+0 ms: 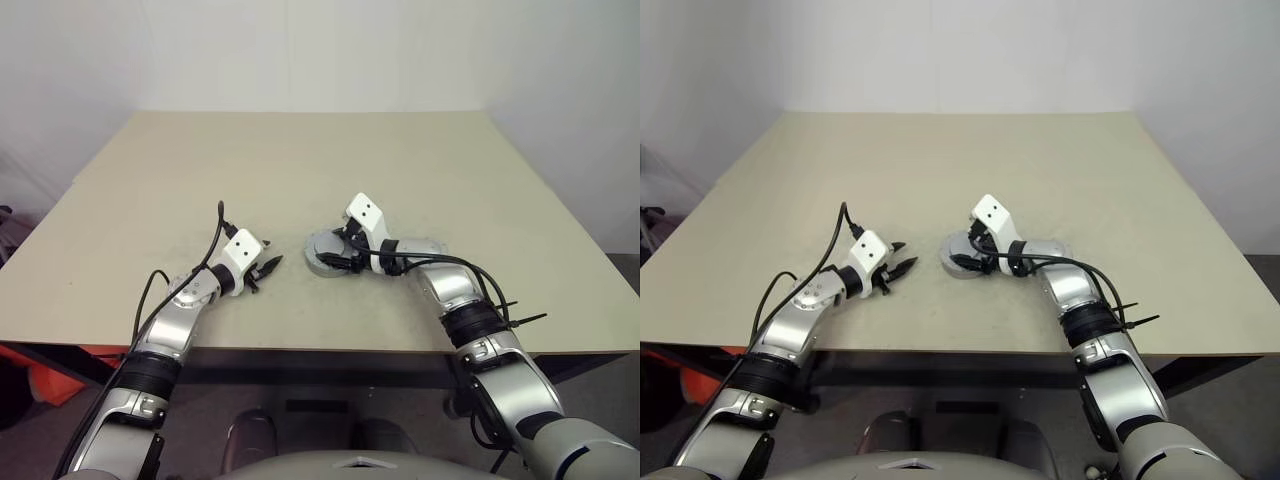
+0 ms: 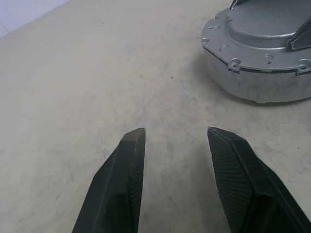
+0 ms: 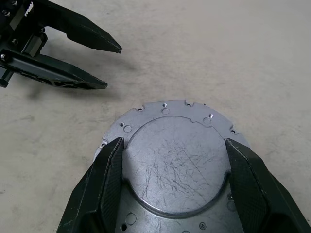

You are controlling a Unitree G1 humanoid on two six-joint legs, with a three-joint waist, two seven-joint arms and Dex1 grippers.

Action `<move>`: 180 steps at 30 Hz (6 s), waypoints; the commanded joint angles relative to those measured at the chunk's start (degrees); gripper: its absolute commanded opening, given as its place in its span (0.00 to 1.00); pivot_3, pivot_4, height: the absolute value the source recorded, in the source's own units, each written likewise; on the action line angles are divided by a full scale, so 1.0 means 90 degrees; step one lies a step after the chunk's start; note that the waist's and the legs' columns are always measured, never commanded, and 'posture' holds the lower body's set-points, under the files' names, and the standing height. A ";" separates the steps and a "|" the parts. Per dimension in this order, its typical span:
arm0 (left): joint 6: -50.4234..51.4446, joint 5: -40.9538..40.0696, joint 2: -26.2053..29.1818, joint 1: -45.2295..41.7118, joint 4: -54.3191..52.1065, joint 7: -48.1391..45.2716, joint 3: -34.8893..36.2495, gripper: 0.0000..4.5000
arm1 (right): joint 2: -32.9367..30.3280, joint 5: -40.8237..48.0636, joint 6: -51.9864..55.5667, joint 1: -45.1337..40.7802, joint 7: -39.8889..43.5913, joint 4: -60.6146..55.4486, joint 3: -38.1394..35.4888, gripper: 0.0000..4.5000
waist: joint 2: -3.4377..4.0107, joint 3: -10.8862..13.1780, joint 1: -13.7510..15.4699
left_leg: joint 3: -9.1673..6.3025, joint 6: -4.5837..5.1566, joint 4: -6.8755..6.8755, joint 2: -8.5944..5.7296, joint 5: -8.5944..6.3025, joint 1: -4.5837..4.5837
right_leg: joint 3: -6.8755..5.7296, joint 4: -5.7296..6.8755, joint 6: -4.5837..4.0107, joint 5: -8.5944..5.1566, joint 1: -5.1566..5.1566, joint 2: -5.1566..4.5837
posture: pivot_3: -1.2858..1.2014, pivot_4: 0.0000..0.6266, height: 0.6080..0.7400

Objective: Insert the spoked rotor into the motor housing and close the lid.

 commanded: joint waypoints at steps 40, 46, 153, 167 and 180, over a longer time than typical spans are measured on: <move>0.0059 -0.0148 -0.0117 -0.0182 -0.0289 0.0029 0.0084 0.48 | 0.0068 -0.0356 0.0066 -0.0227 -0.0341 0.1504 0.0099 0.69 | 0.0032 -0.0079 -0.0041 | -0.0128 0.0006 -0.0081 -0.0028 -0.0006 0.0110 | -0.0064 -0.0158 0.0071 -0.0044 0.0113 -0.0011 | 0.52 0.00 1.00; 0.0125 -0.0187 -0.0152 -0.0209 -0.0296 0.0010 0.0093 0.48 | 0.0094 0.0041 0.0130 -0.0171 -0.0107 0.0932 -0.0180 0.69 | 0.0032 -0.0075 -0.0036 | -0.0127 0.0005 -0.0090 -0.0027 -0.0005 0.0091 | -0.0063 -0.0146 0.0070 -0.0043 0.0100 -0.0010 | 0.52 0.00 1.00; 0.0060 -0.0027 -0.0025 0.0028 -0.0342 0.0038 0.0041 0.48 | 0.0342 -0.0148 -0.0652 -0.0145 -0.0134 0.0362 -0.0242 0.69 | 0.0032 -0.0052 -0.0151 | -0.0045 -0.0011 -0.0022 -0.0005 0.0000 -0.0043 | -0.0028 -0.0016 -0.0011 0.0025 -0.0060 0.0005 | 0.52 0.00 1.00; 0.0196 -0.0178 -0.0133 0.0002 -0.0401 0.0042 0.0107 0.48 | 0.0312 -0.0398 -0.0736 -0.0119 -0.0162 0.0597 -0.0077 0.69 | 0.0031 -0.0053 -0.0151 | -0.0045 -0.0011 -0.0017 -0.0006 0.0000 -0.0038 | -0.0026 -0.0013 -0.0011 0.0025 -0.0056 0.0005 | 0.52 0.00 1.00; 0.2386 -0.1820 -0.1401 -0.0738 -0.0205 0.0161 0.0800 0.04 | 0.0302 -0.0409 -0.0729 -0.0144 -0.0222 0.0657 -0.0081 0.69 | 0.0028 -0.0051 -0.0142 | -0.0036 -0.0010 -0.0009 -0.0005 0.0000 -0.0025 | -0.0020 -0.0011 -0.0010 0.0025 -0.0043 0.0004 | 0.52 0.00 1.00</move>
